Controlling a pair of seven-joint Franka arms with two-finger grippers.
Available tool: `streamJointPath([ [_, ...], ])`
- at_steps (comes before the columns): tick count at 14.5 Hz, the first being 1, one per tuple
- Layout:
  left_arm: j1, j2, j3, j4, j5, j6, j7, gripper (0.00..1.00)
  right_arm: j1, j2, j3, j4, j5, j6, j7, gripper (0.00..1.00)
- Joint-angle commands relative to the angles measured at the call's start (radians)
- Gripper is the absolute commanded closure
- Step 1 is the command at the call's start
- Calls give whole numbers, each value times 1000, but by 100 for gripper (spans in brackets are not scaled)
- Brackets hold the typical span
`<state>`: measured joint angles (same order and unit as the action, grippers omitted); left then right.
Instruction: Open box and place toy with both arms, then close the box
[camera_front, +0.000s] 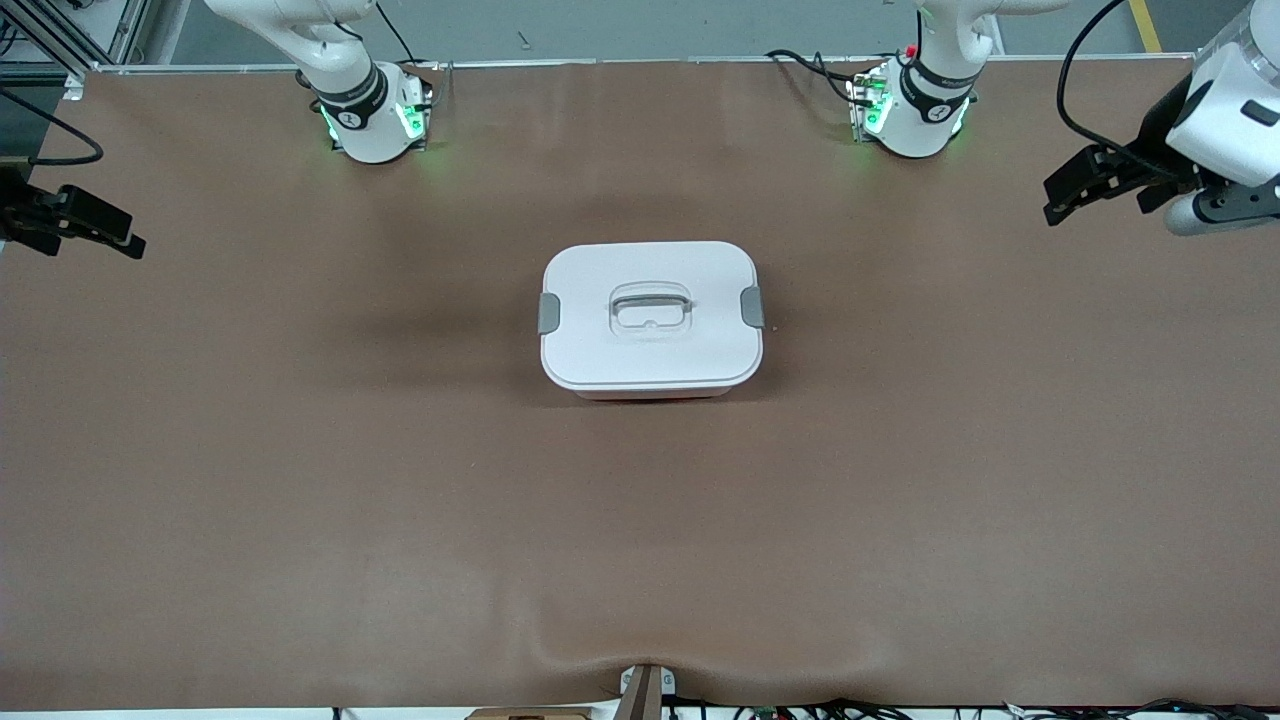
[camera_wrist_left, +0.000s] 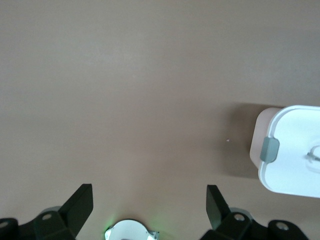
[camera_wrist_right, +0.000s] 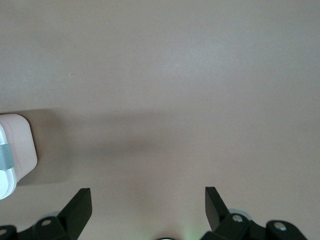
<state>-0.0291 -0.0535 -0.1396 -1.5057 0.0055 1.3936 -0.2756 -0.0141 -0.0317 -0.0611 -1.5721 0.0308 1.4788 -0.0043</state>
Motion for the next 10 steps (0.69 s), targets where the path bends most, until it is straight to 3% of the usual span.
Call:
streamJointPath([
  [1, 1, -65, 12, -60, -19, -4, 27, 0, 20, -4, 0, 14, -29, -12, 14, 0],
  [10, 1, -52, 63, -62, -15, 21, 124, 0, 19, -4, -2, 15, -28, -11, 12, 0],
])
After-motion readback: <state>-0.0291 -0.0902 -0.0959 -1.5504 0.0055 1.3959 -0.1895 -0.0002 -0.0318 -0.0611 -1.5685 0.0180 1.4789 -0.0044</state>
